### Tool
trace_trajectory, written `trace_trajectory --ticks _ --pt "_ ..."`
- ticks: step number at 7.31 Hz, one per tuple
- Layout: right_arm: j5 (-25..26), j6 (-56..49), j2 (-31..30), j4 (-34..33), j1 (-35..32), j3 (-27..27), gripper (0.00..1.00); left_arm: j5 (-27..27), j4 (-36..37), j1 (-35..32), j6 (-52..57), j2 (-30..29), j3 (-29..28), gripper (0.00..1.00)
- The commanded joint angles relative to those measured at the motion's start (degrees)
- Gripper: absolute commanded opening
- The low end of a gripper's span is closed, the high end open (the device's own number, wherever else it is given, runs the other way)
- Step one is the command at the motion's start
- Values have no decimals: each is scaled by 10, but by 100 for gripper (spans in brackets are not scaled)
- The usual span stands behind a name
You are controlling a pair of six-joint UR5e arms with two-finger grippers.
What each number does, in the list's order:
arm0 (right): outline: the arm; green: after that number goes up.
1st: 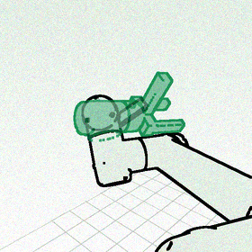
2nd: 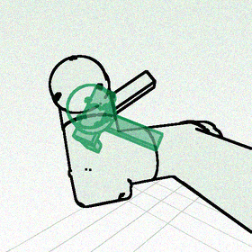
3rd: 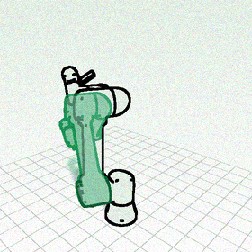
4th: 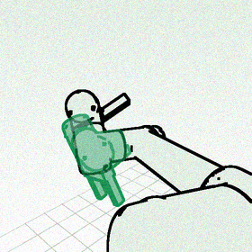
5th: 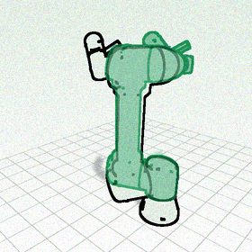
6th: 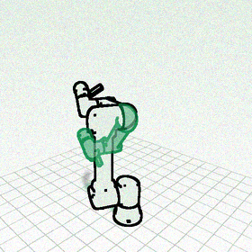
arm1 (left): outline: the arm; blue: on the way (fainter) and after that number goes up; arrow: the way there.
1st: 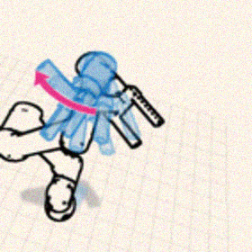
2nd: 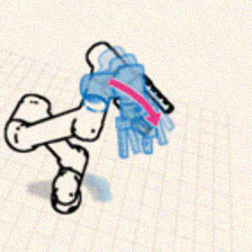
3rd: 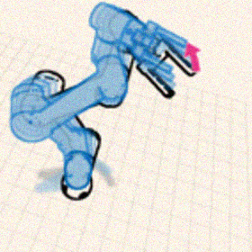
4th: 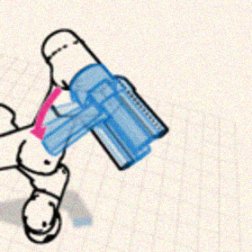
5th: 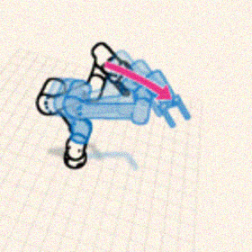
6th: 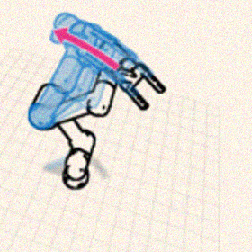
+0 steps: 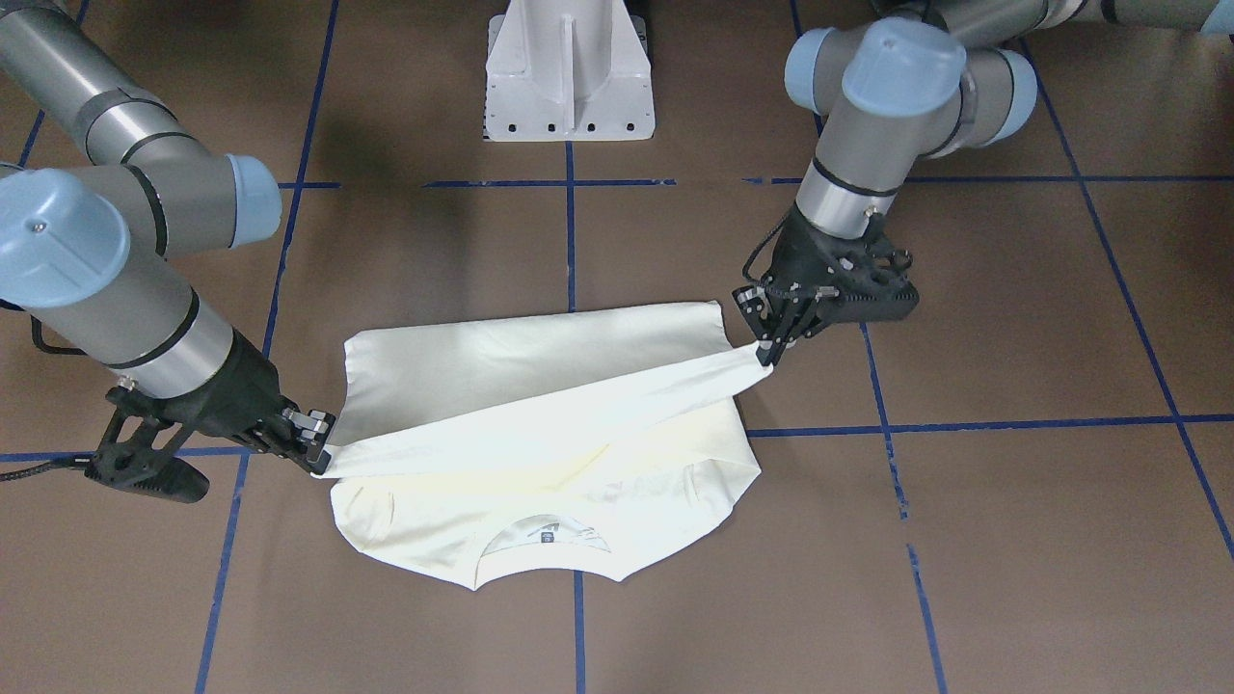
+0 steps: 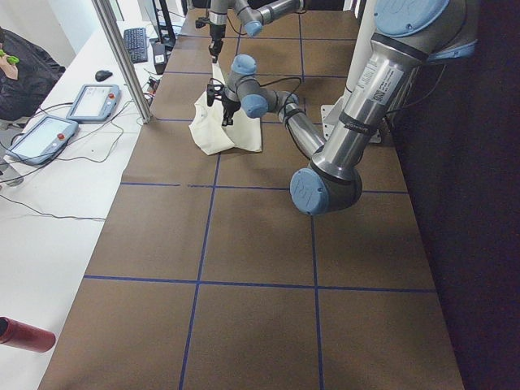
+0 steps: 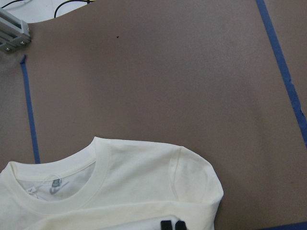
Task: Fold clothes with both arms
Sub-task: 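Lay the hem down near the collar and open both grippers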
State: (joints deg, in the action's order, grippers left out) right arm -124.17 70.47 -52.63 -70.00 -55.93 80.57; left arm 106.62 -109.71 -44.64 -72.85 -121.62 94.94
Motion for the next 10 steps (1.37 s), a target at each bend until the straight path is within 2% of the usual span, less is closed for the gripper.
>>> trace_trajectory --ticks 1,3,5,6,7,9,10 --pt "1 3 17 49 -1 -74 0 -2 -88 -20 1 -26 -120 0" --pt "1 2 19 54 1 -96 0 -4 -125 -24 2 -25 -166 0" --pt "1 2 37 54 1 -115 0 -4 -130 -24 2 -32 -177 0" --pt "1 2 48 54 4 -128 0 -4 -125 -24 -1 -54 -198 0" --pt "1 2 71 54 6 -155 0 -4 -127 -24 -2 -58 -205 0" --pt "2 0 73 54 12 -159 0 -4 -128 -24 -1 -59 -204 0" --pt "6 0 70 64 17 -159 5 -4 -127 -23 -2 -63 -203 0"
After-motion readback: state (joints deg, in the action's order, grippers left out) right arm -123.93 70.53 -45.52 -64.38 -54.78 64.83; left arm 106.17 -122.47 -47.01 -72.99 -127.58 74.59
